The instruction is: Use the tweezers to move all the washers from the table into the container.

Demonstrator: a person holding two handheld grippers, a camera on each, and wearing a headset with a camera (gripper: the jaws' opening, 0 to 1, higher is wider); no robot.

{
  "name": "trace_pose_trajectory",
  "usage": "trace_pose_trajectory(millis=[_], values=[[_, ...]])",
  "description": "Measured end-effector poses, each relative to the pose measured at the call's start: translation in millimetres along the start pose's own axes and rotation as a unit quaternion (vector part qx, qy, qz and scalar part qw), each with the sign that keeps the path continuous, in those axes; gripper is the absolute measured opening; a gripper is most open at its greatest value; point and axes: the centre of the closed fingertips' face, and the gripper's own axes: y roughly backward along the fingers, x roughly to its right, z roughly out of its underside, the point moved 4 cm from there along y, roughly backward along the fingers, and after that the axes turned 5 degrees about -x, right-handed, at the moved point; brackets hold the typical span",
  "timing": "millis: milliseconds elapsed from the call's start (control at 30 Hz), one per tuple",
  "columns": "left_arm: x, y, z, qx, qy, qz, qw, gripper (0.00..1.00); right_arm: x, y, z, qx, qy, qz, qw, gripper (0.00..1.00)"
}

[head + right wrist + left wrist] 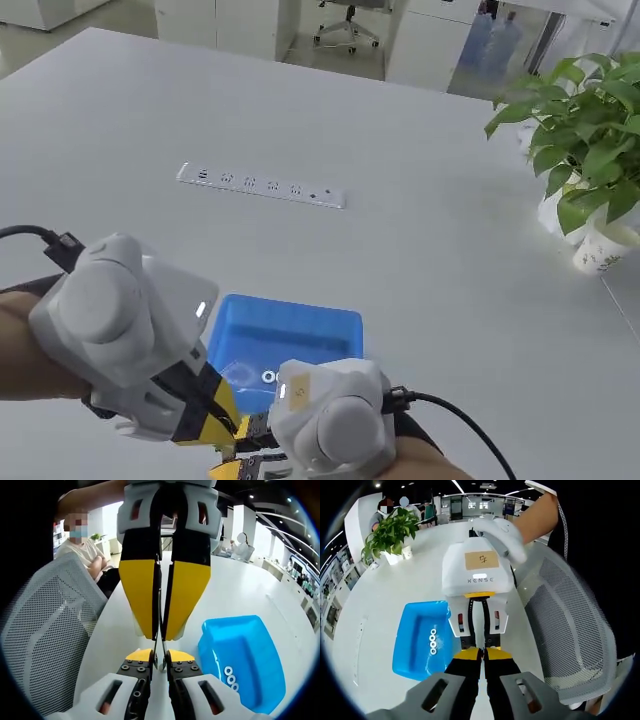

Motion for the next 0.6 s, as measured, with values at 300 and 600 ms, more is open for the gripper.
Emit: trace_pose_trajectory(millis=[300,600], values=[[-0.1,1.6,0.0,-0.004,-0.001,-0.001,1.0000,0.06,1.6,-0.7,-1.7,0.002,0.001,0.000,1.0000,0.12],[-0.9,-0.2,1.3,-0.006,0.000,0.000,1.0000,0.06,1.1,-1.5,-0.7,0.003,-0.002,-0.001,1.0000,0.12]])
